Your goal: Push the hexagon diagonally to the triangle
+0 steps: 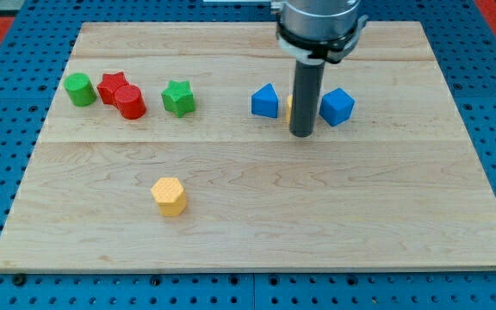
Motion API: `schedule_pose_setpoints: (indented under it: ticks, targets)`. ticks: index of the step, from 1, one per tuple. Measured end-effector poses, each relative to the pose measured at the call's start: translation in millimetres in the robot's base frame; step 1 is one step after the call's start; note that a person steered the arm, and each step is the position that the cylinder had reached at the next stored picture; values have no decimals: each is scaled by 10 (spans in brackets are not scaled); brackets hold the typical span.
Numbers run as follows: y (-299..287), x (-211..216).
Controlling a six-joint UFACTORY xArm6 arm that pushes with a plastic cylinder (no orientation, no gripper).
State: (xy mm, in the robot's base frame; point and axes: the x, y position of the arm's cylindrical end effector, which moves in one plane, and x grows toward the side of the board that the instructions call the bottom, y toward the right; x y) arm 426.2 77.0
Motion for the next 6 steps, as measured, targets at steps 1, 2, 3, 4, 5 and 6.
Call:
schedule_pose_setpoints:
  ticks: [1,2,3,4,5,6]
  targets:
    - [-184,1000]
    - [-1524,1262]
    - [-2107,1210]
    - [-2124,1291]
    - [-2850,1354]
    - [-2929,997]
